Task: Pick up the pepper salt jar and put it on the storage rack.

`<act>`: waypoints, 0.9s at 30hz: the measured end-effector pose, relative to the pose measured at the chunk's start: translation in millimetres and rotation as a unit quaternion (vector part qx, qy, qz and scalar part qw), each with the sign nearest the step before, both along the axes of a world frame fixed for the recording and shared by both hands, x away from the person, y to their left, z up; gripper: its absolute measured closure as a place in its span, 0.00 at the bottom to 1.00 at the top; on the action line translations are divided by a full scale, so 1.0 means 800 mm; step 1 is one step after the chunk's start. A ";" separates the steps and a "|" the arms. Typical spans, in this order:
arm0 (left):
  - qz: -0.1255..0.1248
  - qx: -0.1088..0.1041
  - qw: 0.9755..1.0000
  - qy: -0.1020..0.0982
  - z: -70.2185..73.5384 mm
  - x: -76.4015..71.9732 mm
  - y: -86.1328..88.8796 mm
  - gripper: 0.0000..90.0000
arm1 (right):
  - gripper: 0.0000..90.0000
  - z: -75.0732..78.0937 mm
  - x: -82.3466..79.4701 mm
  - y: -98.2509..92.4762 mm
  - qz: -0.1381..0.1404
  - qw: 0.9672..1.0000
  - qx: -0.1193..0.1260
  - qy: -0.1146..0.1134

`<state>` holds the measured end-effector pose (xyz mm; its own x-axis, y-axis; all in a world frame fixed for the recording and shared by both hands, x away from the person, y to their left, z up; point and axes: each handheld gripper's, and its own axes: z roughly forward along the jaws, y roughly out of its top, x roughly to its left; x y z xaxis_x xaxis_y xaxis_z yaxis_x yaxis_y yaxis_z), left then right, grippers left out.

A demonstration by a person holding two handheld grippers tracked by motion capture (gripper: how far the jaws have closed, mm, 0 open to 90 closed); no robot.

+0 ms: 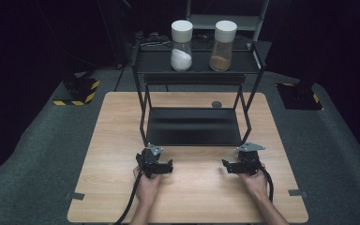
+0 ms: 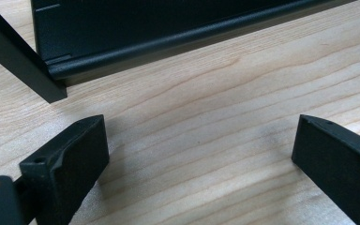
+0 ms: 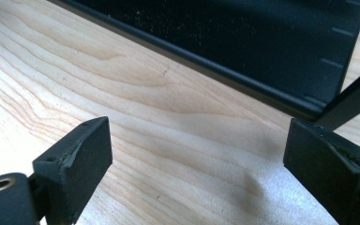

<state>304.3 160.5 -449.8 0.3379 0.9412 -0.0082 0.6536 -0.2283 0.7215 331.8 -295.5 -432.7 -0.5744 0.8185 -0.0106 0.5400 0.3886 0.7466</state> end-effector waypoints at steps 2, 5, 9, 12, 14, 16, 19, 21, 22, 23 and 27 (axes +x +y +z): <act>0.000 0.000 1.000 0.000 0.000 0.000 0.000 0.05 | 0.09 -0.002 0.001 0.001 -0.002 1.000 -0.003 0.003; 0.000 0.000 1.000 0.000 0.000 0.000 0.000 0.05 | 0.09 -0.005 0.001 0.003 -0.004 1.000 -0.010 0.005; 0.000 0.000 1.000 0.000 0.000 0.000 0.000 0.05 | 0.09 -0.009 0.000 0.005 -0.005 1.000 -0.016 0.006; 0.000 0.000 1.000 0.000 0.000 0.000 0.000 0.05 | 0.08 -0.015 -0.001 0.004 -0.009 1.000 -0.012 0.008; 0.000 0.000 1.000 0.000 0.000 0.000 0.000 0.05 | 0.09 -0.015 -0.002 0.004 -0.009 1.000 -0.013 0.006; 0.000 0.000 1.000 0.000 0.000 0.000 0.000 0.05 | 0.08 -0.015 -0.002 0.004 -0.009 1.000 -0.013 0.007; 0.000 0.000 1.000 0.000 0.000 0.000 0.000 0.05 | 0.08 -0.015 -0.001 0.003 -0.009 1.000 -0.012 0.009; 0.000 0.000 1.000 0.000 0.000 0.000 0.000 0.05 | 0.08 -0.015 -0.001 0.003 -0.010 1.000 -0.011 0.009; 0.000 0.000 1.000 0.000 0.000 0.000 0.000 0.05 | 0.08 -0.015 -0.001 0.003 -0.010 1.000 -0.011 0.009; 0.000 0.000 1.000 0.000 0.000 0.000 0.000 0.05 | 0.08 -0.015 -0.001 0.003 -0.010 1.000 -0.011 0.009; 0.000 0.000 1.000 0.000 0.000 0.000 0.000 0.05 | 0.08 -0.015 -0.001 0.003 -0.010 1.000 -0.011 0.009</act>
